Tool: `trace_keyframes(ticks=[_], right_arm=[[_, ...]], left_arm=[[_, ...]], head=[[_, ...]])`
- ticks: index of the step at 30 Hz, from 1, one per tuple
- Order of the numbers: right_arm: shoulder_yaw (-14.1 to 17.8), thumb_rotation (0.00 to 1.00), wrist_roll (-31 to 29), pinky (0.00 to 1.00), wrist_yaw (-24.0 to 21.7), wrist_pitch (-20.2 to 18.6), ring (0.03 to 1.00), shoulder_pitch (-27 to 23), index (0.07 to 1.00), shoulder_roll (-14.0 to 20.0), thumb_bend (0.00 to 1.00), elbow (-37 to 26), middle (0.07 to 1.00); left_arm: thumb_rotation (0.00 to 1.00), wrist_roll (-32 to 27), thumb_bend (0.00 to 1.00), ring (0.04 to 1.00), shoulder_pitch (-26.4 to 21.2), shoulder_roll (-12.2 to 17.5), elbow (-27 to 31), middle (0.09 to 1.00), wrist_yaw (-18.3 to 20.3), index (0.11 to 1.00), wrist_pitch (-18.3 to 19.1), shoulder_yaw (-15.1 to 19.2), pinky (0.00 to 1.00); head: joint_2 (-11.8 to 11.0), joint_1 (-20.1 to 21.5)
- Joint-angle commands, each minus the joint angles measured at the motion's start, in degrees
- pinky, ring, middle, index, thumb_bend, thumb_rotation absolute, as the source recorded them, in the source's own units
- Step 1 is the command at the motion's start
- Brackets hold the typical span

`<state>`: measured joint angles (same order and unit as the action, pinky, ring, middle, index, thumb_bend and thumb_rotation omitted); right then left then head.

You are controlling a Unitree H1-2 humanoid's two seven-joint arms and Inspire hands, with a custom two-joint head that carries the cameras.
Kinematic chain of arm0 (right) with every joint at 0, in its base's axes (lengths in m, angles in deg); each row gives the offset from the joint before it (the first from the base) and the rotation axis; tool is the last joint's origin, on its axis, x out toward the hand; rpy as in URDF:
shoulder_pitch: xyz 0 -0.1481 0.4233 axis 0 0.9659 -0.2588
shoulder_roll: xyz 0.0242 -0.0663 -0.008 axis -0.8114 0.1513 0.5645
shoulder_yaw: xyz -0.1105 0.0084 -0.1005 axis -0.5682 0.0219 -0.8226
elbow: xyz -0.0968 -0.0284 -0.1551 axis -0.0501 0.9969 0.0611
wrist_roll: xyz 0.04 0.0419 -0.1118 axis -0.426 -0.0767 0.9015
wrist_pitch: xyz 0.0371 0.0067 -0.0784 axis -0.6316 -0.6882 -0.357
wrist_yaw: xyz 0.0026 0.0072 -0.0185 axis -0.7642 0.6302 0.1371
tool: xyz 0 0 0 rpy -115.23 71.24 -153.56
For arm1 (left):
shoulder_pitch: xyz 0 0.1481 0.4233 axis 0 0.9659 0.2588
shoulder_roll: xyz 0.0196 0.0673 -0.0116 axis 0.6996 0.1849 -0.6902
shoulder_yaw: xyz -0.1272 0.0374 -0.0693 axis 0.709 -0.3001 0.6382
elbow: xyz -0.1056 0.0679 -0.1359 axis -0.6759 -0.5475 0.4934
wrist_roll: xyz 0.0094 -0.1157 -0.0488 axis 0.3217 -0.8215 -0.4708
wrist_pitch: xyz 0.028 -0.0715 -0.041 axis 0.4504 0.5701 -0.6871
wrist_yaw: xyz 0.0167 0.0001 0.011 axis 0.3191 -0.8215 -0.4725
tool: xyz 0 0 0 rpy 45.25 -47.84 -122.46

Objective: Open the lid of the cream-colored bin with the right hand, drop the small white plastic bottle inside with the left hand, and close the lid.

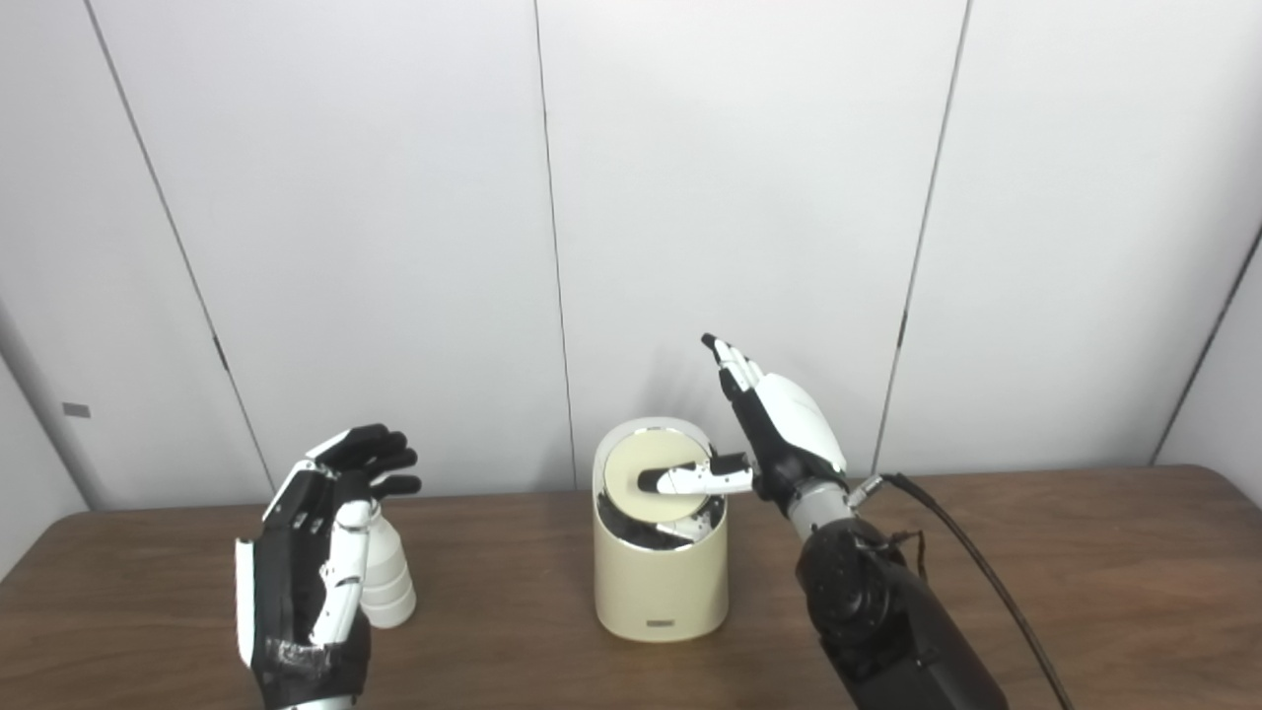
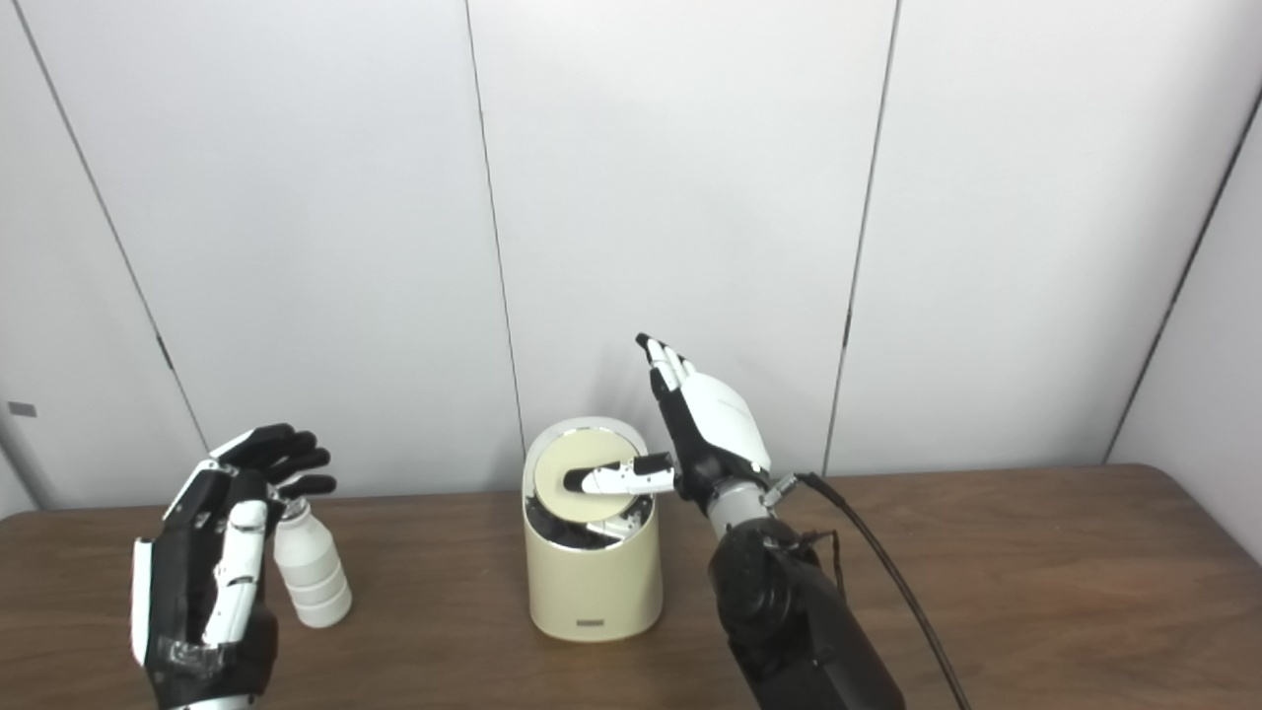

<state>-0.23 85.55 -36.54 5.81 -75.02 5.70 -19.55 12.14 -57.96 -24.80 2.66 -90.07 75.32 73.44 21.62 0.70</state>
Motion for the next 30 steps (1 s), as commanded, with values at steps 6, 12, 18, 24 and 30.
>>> trace_keyframes(ticks=[6,12,18,24,30], right_arm=[[0.1,0.44,-0.4,1.0,-1.8,0.1,1.0,-1.7,1.0,1.8,1.0,-1.6,1.0],[-0.8,0.45,0.3,1.0,-3.9,-0.7,1.0,-1.3,1.0,3.0,1.0,-1.9,1.0],[-1.8,0.41,1.1,1.0,-4.3,-1.6,1.0,-1.2,1.0,3.8,1.0,-2.0,1.0],[-1.9,0.35,0.9,1.0,-3.4,-1.7,1.0,-1.1,1.0,3.7,1.0,-1.5,1.0],[-1.8,0.33,0.8,1.0,-3.3,-2.1,1.0,-0.9,1.0,3.5,1.0,-2.3,1.0]], left_arm=[[0.48,0.3,0.31,0.658,-1.8,0.1,1.8,0.671,0.0,0.662,-0.9,-0.3,0.58],[0.48,0.4,0.32,0.661,-1.7,0.1,2.1,0.673,0.1,0.665,-0.5,-0.4,0.58],[0.47,0.2,0.32,0.662,-1.7,0.1,2.3,0.671,0.2,0.666,-0.3,-0.6,0.59],[0.47,0.6,0.3,0.658,-1.6,-0.3,2.8,0.67,-0.2,0.664,0.1,-0.6,0.58],[0.47,0.6,0.31,0.662,-1.6,-0.4,3.1,0.671,-0.1,0.664,0.3,-0.7,0.59]], head=[[0.0,0.1],[0.3,0.1],[0.5,0.0],[0.6,0.0],[0.7,0.0]])
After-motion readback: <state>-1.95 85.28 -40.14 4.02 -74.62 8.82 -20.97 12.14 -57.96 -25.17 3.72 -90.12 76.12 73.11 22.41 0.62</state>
